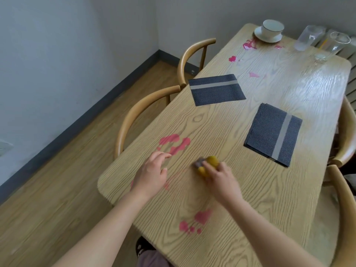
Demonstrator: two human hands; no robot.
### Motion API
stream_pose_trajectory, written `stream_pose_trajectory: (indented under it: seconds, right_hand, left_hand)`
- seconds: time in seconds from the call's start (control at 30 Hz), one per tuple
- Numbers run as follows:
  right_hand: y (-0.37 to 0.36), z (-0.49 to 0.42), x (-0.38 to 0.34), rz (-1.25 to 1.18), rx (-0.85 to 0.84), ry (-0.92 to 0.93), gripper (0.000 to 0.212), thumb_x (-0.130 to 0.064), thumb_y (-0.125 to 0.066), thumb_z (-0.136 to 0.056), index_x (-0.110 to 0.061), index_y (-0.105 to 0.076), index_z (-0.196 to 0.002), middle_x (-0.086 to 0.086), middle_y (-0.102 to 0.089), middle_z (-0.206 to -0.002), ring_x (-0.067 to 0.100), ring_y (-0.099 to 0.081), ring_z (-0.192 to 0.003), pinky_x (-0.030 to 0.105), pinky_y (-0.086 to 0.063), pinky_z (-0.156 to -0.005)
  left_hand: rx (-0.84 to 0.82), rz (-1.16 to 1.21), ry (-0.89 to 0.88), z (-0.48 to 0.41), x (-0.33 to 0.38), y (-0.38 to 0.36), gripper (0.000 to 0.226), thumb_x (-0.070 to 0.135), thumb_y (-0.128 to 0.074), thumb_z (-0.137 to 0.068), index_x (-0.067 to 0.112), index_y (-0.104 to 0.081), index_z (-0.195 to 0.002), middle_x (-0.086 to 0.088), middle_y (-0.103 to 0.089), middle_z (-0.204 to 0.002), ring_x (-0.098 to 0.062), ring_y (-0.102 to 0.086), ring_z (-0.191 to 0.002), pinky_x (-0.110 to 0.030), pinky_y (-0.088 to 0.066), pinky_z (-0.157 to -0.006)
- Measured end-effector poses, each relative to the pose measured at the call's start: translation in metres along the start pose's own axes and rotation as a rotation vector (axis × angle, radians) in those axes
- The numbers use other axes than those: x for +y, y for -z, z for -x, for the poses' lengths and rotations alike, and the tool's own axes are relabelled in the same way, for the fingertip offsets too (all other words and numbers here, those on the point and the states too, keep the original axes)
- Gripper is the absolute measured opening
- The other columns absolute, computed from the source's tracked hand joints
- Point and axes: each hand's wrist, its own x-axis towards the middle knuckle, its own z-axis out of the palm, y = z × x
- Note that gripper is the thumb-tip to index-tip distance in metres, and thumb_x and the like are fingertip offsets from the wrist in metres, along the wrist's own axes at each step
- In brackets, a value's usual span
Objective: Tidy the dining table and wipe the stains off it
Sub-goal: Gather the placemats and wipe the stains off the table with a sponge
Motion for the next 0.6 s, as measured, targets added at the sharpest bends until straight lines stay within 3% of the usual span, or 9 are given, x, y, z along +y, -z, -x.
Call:
stream_pose_trajectory:
  seconds: [0.13,0.2,0.33,0.5,0.6]
  right_hand:
    - [0.024,-0.004,0.050,-0.079,0.073,-0.452,0.052,-0.036,-0.046,-0.096,-0.034,-0.032,-0.147,0.009,-0.041,-0.117,0.030,-0.046,-0.107,0.039,-0.043,-0.089]
    - [0.022,-0.002,0.040,-0.059,0.065,-0.533,0.053,-0.035,-0.044,-0.098,-0.030,-0.030,-0.149,0.013,-0.040,-0.124,0.032,-0.044,-0.110,0.041,-0.041,-0.092]
    - [0.004,0.002,-0.020,-0.039,0.002,-0.338,0.055,-0.028,-0.045,-0.096,-0.035,-0.028,-0.148,0.010,-0.036,-0.134,0.030,-0.040,-0.117,0.039,-0.042,-0.094]
    - [-0.017,0.014,-0.114,0.039,-0.198,0.184,0.054,-0.031,-0.046,-0.096,-0.040,-0.028,-0.145,0.008,-0.036,-0.132,0.030,-0.040,-0.117,0.039,-0.048,-0.087]
    - [-0.022,0.027,-0.124,0.061,-0.209,0.233,0.052,-0.030,-0.044,-0.096,-0.040,-0.028,-0.145,0.008,-0.037,-0.126,0.029,-0.042,-0.112,0.039,-0.050,-0.080]
  left_hand:
    - [0.005,-0.004,0.016,0.013,-0.012,0.006,0.039,0.015,-0.051,-0.094,0.024,-0.050,-0.131,0.010,-0.043,-0.140,-0.010,-0.047,-0.125,-0.021,-0.039,-0.096]
    - [0.000,-0.004,0.016,0.019,-0.016,0.007,0.039,0.015,-0.051,-0.094,0.024,-0.050,-0.131,0.011,-0.042,-0.139,-0.009,-0.047,-0.124,-0.019,-0.037,-0.094]
    - [-0.039,-0.007,-0.001,0.028,-0.021,0.009,0.038,0.016,-0.051,-0.094,0.025,-0.050,-0.131,0.011,-0.041,-0.139,-0.009,-0.045,-0.126,-0.022,-0.039,-0.099]
    - [-0.034,-0.041,-0.027,0.035,-0.026,0.016,0.037,0.017,-0.050,-0.093,0.024,-0.051,-0.129,0.012,-0.041,-0.138,-0.010,-0.046,-0.123,-0.023,-0.039,-0.097]
    - [-0.038,-0.032,-0.028,0.038,-0.028,0.020,0.037,0.015,-0.051,-0.093,0.024,-0.052,-0.129,0.012,-0.042,-0.138,-0.011,-0.049,-0.120,-0.023,-0.039,-0.095]
